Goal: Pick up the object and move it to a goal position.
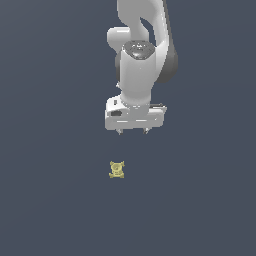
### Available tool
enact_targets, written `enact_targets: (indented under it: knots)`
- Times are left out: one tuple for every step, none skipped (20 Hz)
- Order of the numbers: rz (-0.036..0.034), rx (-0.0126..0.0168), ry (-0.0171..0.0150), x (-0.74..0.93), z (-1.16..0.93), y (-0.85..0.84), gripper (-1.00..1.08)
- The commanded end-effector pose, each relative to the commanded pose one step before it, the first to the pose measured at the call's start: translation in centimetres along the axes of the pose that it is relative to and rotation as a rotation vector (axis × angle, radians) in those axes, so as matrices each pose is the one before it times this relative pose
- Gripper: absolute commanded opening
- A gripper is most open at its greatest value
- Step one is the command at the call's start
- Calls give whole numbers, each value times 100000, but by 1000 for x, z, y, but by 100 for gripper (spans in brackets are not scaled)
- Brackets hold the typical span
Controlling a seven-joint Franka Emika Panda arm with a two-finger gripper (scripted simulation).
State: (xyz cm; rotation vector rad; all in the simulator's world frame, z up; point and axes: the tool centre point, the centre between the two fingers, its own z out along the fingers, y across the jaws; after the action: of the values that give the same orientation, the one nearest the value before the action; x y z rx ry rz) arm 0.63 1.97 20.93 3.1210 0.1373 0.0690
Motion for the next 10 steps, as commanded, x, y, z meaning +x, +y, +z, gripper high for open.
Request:
enact_targets:
  knots:
    - [0,0,0,0,0,1,100]
    - [-59,29,20,3,-8,-61,100]
    - [-203,107,67,9,-30,-194,100]
    - [-327,172,107,14,-48,-315,100]
    - [-456,238,148,16,-68,-438,100]
    - [-581,300,187,15,-89,-557,100]
    - [-688,350,219,8,-110,-658,100]
    - [-616,305,194,-4,-105,-584,100]
    - [-483,231,151,-14,-89,-454,100]
    - [-353,159,110,-21,-73,-326,100]
